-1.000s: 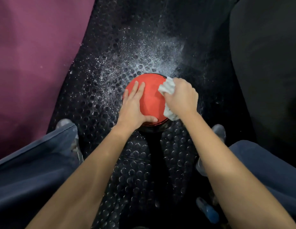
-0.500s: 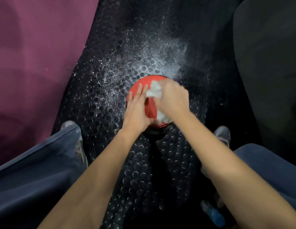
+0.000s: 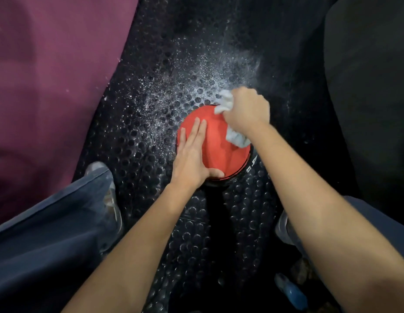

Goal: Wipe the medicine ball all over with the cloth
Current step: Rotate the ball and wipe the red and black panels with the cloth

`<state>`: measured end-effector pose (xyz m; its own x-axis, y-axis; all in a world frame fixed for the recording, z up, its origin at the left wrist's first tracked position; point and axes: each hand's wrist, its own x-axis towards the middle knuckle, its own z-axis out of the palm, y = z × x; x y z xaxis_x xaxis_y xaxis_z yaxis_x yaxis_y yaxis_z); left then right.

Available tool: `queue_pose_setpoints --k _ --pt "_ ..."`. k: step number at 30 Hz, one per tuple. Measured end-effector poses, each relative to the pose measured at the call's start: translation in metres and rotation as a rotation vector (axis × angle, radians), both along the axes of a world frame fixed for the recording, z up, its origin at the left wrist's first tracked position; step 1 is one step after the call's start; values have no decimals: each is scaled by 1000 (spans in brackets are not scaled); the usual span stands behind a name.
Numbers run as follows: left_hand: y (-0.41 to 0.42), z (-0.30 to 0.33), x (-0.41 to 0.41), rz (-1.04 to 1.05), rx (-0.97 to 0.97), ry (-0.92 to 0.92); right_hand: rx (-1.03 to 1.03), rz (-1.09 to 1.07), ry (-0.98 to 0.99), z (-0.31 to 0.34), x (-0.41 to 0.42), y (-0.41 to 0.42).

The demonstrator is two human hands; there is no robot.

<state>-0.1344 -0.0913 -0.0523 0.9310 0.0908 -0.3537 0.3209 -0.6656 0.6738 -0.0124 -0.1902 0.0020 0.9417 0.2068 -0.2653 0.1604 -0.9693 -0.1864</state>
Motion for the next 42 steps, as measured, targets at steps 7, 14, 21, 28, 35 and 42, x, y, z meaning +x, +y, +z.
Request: queue_pose_setpoints --k 7,14,21,28,35,42 --pt "4 1 -3 -23 2 8 58 -124 43 -1 10 -8" --pt "15 -2 -1 6 -35 12 113 54 -32 1 -41 7" --pt "14 6 0 -22 -25 41 367 -279 31 -8 -36 -18" --pt "35 13 17 50 -43 15 1217 -1281 347 -48 -61 -113" --pt "49 -13 5 271 -271 -57 1591 -1146 711 -117 -56 -139" --pt "53 -24 21 671 -400 45 1470 -1136 807 -130 -27 -95"
